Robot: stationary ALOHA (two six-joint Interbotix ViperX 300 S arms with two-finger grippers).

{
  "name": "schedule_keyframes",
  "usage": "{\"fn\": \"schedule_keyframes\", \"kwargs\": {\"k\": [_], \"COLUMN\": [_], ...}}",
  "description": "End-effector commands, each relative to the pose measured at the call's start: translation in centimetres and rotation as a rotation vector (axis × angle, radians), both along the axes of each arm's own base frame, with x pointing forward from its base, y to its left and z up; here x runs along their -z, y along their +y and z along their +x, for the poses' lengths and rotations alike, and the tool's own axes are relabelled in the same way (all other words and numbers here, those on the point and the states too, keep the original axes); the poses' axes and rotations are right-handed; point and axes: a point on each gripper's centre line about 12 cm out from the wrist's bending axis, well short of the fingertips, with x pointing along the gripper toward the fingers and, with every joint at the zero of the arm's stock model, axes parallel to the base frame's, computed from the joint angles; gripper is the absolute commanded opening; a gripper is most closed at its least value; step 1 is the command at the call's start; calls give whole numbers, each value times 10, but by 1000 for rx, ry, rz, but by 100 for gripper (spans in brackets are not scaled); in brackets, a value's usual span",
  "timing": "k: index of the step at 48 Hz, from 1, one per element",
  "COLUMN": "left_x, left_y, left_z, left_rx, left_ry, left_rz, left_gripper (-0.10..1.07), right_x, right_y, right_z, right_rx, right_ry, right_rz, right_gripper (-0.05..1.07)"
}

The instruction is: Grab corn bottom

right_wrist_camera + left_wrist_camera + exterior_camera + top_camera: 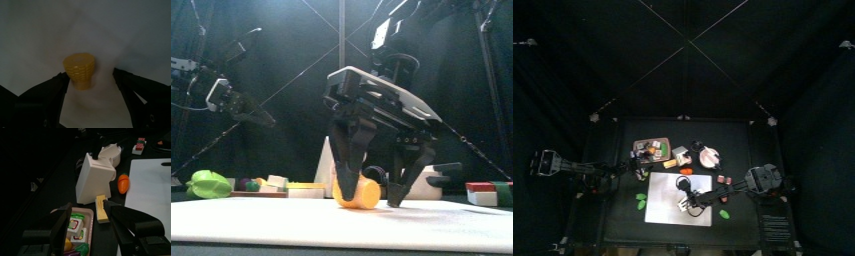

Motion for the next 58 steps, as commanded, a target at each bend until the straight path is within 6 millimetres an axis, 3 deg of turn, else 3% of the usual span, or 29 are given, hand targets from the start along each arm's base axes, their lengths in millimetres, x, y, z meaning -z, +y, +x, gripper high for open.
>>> {"fn": "schedule_keyframes", "kwargs": {"k": [1, 13, 24, 33, 39, 49, 58], "left_x": [-4, -5, -4, -3, -4, -2, -10], "left_y": [0, 0, 0, 0, -2, -28, -41], "left_z": [3, 3, 3, 2, 3, 12, 23], "left_rx": [2, 2, 1, 1, 9, 186, 282], "left_ry": [-16, -18, -16, -14, -13, 49, 49], "left_rz": [3, 3, 2, 1, 4, 39, 94], "left_gripper": [89, 89, 89, 89, 89, 89, 89], "right_x": [-11, -21, -55, -59, -77, -118, -136], "right_y": [-2, -6, -15, -18, -22, -29, -32], "right_z": [5, 1, -3, -8, -11, -19, -27], "right_rx": [1, -15, -46, -41, -48, -90, -124], "right_ry": [-34, -30, -72, -42, -76, -200, -328], "right_rz": [0, -34, -134, -161, -188, -248, -218], "right_gripper": [81, 59, 59, 59, 58, 58, 58]}}
